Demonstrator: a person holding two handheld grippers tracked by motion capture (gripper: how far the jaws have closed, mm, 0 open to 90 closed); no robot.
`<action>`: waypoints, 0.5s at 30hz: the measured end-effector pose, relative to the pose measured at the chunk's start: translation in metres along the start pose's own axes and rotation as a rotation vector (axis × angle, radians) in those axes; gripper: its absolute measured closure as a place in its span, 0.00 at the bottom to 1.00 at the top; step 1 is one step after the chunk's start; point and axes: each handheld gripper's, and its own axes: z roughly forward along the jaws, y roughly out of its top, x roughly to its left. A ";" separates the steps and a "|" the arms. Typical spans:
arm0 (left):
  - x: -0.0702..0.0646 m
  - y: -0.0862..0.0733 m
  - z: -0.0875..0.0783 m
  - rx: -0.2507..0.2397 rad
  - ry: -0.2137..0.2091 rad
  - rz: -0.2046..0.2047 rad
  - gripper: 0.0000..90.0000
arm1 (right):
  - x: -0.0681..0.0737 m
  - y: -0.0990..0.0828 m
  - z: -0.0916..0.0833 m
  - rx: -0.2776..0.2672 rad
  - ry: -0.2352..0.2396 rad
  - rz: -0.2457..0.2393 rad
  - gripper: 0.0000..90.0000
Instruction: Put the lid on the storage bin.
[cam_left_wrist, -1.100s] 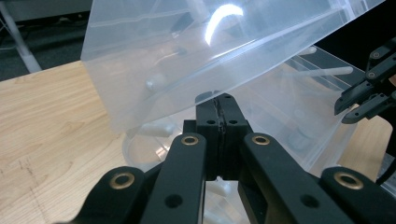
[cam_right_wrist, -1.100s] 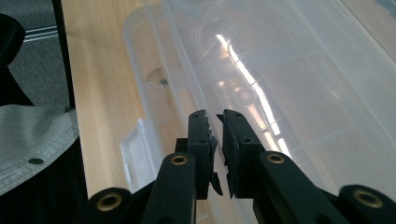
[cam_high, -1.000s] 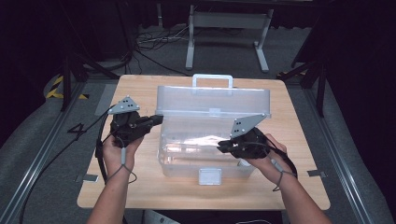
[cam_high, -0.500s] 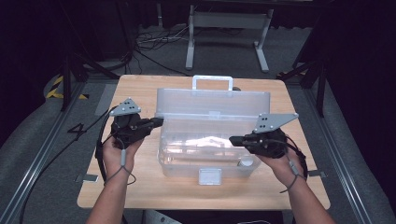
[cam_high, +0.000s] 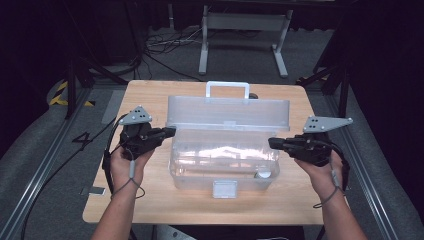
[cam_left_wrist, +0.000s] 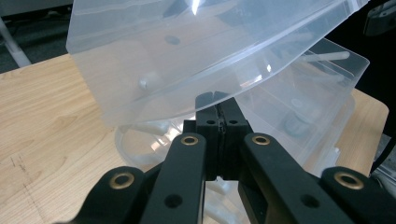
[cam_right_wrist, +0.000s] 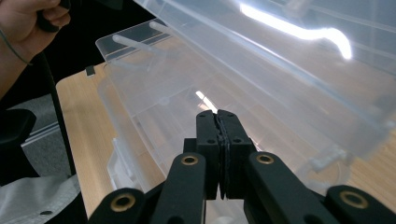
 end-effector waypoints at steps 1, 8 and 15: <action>0.000 0.000 0.000 0.001 0.000 0.002 0.99 | -0.002 -0.001 -0.002 -0.008 0.002 0.010 0.98; -0.001 -0.001 0.001 0.014 -0.002 0.010 0.99 | -0.017 -0.008 -0.014 -0.023 0.006 0.068 0.99; -0.002 -0.002 0.003 0.034 0.000 0.016 0.98 | -0.023 -0.013 -0.018 -0.019 -0.010 0.088 0.99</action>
